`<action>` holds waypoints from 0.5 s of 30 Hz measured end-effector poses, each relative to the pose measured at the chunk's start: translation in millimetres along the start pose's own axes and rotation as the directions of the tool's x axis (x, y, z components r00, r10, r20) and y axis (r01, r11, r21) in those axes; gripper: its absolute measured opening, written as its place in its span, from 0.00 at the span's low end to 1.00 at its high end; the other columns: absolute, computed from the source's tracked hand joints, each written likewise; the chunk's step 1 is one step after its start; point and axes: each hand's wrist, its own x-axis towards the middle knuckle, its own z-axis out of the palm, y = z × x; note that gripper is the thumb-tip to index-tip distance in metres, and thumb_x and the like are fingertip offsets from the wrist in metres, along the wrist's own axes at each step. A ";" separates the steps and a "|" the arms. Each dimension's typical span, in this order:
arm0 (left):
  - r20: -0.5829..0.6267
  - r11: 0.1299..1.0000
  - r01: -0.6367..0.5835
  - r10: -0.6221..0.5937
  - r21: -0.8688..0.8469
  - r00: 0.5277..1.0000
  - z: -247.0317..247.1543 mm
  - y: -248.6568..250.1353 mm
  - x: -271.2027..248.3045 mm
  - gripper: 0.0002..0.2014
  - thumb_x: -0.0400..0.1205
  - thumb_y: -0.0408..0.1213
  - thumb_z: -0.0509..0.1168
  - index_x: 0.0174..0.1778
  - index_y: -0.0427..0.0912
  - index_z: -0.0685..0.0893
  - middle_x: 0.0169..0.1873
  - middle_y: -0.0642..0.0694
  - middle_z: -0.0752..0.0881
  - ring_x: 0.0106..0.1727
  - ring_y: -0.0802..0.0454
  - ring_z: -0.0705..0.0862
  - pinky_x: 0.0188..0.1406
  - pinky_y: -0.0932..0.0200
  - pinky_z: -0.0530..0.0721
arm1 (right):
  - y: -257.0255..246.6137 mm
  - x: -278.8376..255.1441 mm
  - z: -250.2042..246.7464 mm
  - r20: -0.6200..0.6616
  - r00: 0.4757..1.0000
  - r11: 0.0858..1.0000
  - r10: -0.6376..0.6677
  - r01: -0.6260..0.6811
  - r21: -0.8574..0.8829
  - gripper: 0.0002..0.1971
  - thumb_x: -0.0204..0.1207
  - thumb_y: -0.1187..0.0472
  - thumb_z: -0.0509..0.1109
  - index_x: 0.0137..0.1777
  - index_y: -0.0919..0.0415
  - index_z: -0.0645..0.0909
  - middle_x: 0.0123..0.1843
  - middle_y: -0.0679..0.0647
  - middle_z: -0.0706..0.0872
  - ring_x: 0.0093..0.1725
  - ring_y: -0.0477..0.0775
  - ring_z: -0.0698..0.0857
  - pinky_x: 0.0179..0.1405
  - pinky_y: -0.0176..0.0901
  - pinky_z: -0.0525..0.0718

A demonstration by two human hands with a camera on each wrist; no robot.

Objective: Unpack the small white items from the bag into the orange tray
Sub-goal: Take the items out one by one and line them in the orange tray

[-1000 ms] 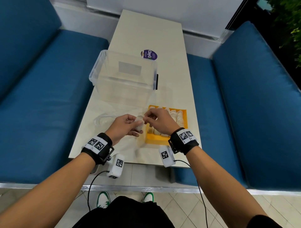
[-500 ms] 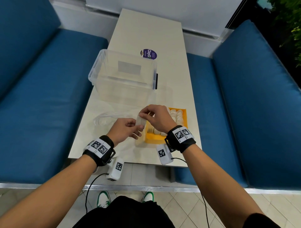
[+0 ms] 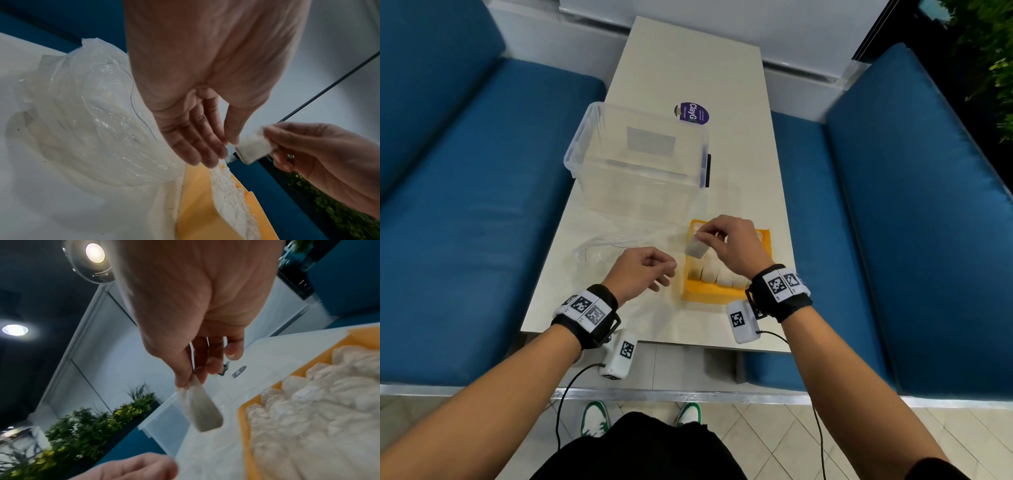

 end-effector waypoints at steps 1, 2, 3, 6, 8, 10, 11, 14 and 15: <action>-0.016 1.000 0.001 -0.001 0.020 1.000 -2.1 -1.1 0.2 0.05 0.84 0.34 0.74 0.52 0.37 0.90 0.42 0.40 0.94 0.40 0.47 0.91 0.40 0.52 0.88 | 4.6 -2.0 -3.7 0.003 1.000 1.000 0.018 -0.018 -0.014 0.06 0.81 0.57 0.75 0.49 0.57 0.92 0.46 0.48 0.91 0.39 0.39 0.81 0.45 0.34 0.77; -0.033 0.999 0.004 -0.003 0.034 0.999 -4.3 -1.8 0.8 0.05 0.84 0.35 0.73 0.52 0.39 0.90 0.43 0.42 0.94 0.40 0.48 0.91 0.40 0.53 0.88 | 9.7 -3.9 -5.2 0.023 0.999 0.999 0.040 -0.040 -0.031 0.05 0.81 0.57 0.75 0.48 0.57 0.92 0.45 0.48 0.91 0.38 0.37 0.80 0.43 0.30 0.75; -0.049 0.999 0.007 -0.004 0.045 0.999 -6.5 -2.2 1.2 0.05 0.85 0.36 0.73 0.53 0.40 0.90 0.43 0.43 0.95 0.40 0.49 0.91 0.39 0.53 0.88 | 13.9 -6.3 -5.3 0.057 0.996 0.997 0.062 -0.059 -0.055 0.05 0.81 0.58 0.75 0.48 0.57 0.92 0.44 0.48 0.90 0.38 0.36 0.80 0.42 0.27 0.74; -0.092 0.997 0.017 -0.010 0.076 0.996 -12.0 -2.2 2.1 0.04 0.87 0.36 0.70 0.54 0.42 0.89 0.43 0.46 0.95 0.41 0.50 0.92 0.37 0.55 0.86 | 26.3 -11.7 5.7 0.164 0.978 0.985 0.127 -0.106 -0.133 0.04 0.80 0.59 0.75 0.48 0.56 0.92 0.44 0.47 0.90 0.40 0.38 0.81 0.44 0.29 0.73; -0.106 0.995 0.021 -0.011 0.099 0.994 -15.2 -1.6 1.3 0.05 0.87 0.36 0.68 0.55 0.44 0.89 0.44 0.47 0.95 0.40 0.51 0.92 0.37 0.56 0.85 | 31.1 -13.0 17.4 0.243 0.957 0.979 0.162 -0.125 -0.159 0.05 0.80 0.58 0.75 0.49 0.57 0.92 0.45 0.49 0.90 0.42 0.43 0.82 0.43 0.33 0.75; -0.104 0.993 0.029 -0.017 0.116 0.994 -18.2 -1.5 -0.3 0.05 0.87 0.35 0.67 0.55 0.44 0.89 0.44 0.48 0.95 0.40 0.52 0.91 0.37 0.56 0.85 | 32.4 -12.1 29.7 0.313 0.929 0.973 0.199 -0.148 -0.178 0.05 0.80 0.58 0.76 0.49 0.58 0.92 0.45 0.51 0.90 0.44 0.47 0.84 0.41 0.33 0.75; -0.099 0.992 0.033 -0.021 0.123 0.995 -19.6 -1.7 -0.9 0.05 0.87 0.35 0.67 0.55 0.44 0.89 0.44 0.48 0.95 0.40 0.52 0.91 0.37 0.56 0.84 | 32.2 -11.3 35.3 0.336 0.918 0.970 0.211 -0.155 -0.187 0.05 0.79 0.59 0.77 0.50 0.58 0.92 0.46 0.52 0.91 0.44 0.48 0.85 0.42 0.33 0.78; -0.088 0.986 0.043 -0.029 0.158 0.996 -23.2 -2.6 -3.1 0.06 0.87 0.34 0.67 0.55 0.45 0.89 0.44 0.48 0.94 0.40 0.53 0.91 0.37 0.56 0.84 | 31.5 -5.6 47.4 0.339 0.913 0.966 0.228 -0.168 -0.198 0.05 0.77 0.63 0.79 0.51 0.60 0.90 0.46 0.56 0.91 0.46 0.52 0.88 0.47 0.44 0.87; -0.089 0.985 0.046 -0.031 0.166 0.996 -24.5 -2.9 -3.9 0.06 0.87 0.34 0.67 0.55 0.45 0.89 0.44 0.48 0.94 0.40 0.53 0.91 0.37 0.56 0.84 | 31.5 -3.3 49.7 0.333 0.914 0.964 0.233 -0.170 -0.205 0.05 0.76 0.65 0.79 0.51 0.60 0.90 0.46 0.56 0.91 0.45 0.53 0.89 0.48 0.47 0.89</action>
